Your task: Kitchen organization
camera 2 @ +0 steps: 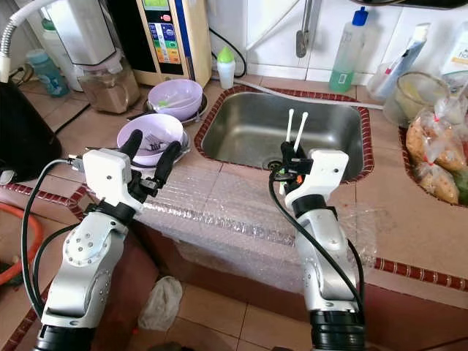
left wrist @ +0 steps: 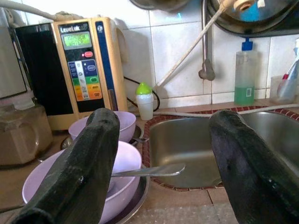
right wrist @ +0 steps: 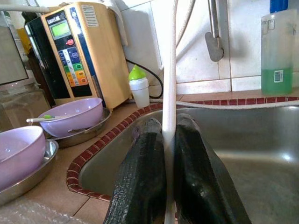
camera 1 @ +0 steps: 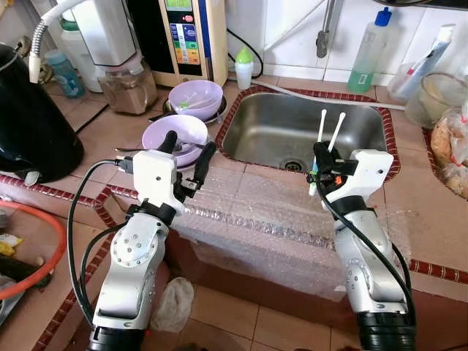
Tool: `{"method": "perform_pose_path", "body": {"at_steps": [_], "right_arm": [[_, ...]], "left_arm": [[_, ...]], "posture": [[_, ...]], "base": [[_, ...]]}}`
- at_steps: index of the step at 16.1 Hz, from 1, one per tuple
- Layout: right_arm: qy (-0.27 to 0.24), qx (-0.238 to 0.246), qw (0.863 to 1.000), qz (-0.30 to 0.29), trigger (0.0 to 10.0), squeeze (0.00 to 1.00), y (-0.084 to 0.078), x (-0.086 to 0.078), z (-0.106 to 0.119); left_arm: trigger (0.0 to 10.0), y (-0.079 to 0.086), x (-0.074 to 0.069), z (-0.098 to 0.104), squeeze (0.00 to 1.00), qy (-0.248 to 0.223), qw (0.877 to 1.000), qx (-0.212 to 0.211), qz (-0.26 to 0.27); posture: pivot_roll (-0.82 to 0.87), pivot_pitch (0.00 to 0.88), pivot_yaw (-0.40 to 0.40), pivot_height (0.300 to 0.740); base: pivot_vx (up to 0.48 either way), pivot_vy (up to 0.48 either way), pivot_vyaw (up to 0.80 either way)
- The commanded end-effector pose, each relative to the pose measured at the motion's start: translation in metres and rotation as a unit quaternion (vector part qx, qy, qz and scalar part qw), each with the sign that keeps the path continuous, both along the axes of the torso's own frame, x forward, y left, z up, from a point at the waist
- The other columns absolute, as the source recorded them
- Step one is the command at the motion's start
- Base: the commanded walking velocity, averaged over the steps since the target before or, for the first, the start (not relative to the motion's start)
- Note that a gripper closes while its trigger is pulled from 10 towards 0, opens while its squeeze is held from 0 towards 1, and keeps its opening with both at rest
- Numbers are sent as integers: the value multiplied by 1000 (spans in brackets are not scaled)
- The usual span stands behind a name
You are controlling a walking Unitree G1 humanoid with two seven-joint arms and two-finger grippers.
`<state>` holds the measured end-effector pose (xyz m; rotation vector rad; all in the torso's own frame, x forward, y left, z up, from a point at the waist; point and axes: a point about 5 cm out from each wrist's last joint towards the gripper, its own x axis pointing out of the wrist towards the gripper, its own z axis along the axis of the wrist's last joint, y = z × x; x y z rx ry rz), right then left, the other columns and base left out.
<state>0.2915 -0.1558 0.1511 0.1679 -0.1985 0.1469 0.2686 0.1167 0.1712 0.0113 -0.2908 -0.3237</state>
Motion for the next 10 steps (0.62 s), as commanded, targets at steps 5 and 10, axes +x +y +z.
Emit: {"method": "perform_pose_path", "body": {"at_steps": [5, 10], "right_arm": [[-9, -6, 1000, 0, 10000, 0, 1, 0, 2], [-7, -4, 1000, -4, 10000, 0, 1, 0, 1]], "left_arm": [[10000, -4, 0, 6, 0, -8, 1000, -1, -18], [10000, -6, 0, 6, 0, -7, 1000, -1, -26]], "posture": [[-53, 0, 79, 740], [-55, 0, 85, 740]], "base": [[209, 0, 0], [295, 0, 0]]}}
